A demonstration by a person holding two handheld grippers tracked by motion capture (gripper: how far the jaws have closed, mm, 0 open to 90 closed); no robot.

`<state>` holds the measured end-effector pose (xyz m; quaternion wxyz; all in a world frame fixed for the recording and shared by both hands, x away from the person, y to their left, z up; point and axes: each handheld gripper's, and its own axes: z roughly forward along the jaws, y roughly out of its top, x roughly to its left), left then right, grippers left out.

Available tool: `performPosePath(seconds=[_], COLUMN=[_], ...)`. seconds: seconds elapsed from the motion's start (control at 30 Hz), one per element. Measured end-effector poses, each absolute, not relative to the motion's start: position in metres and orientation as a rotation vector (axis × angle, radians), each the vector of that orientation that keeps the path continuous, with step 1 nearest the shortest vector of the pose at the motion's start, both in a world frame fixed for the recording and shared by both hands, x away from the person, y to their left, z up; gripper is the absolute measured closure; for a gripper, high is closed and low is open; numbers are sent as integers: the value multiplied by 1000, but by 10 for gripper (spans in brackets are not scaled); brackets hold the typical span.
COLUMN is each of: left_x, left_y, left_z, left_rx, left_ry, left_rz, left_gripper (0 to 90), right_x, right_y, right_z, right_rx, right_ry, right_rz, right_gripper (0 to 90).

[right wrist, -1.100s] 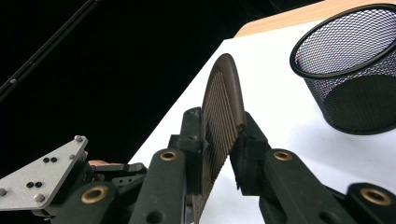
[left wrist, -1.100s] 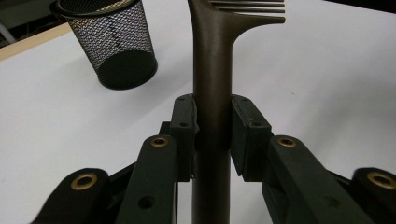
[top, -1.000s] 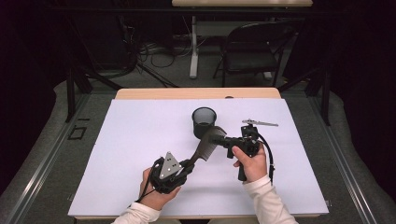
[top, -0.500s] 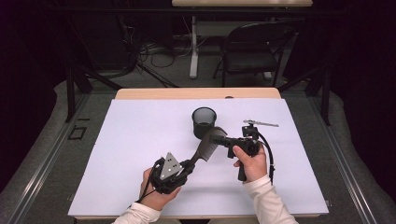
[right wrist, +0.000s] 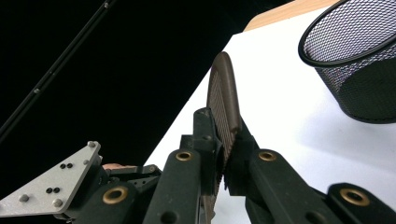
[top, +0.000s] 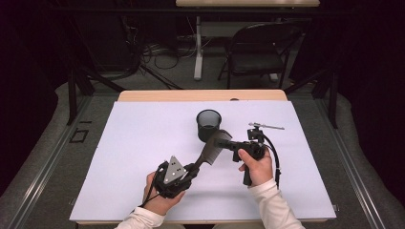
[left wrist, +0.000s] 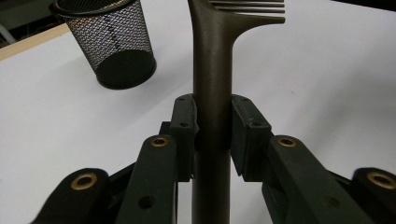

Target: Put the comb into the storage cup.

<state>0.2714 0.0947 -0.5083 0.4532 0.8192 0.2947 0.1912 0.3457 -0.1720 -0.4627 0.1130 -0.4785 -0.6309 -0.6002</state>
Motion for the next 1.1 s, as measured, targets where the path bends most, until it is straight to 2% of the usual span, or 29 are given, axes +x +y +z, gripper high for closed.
performPosePath(seconds=[1.1], left_x=[271], left_y=[93], left_z=[-512], left_rx=[2021], left_ry=[734], left_rz=[470], left_gripper=[725], right_x=[347], right_y=[-174], right_z=[-466], right_rx=[-1404], right_ry=[-1813], right_rz=[-1741], right_gripper=[870])
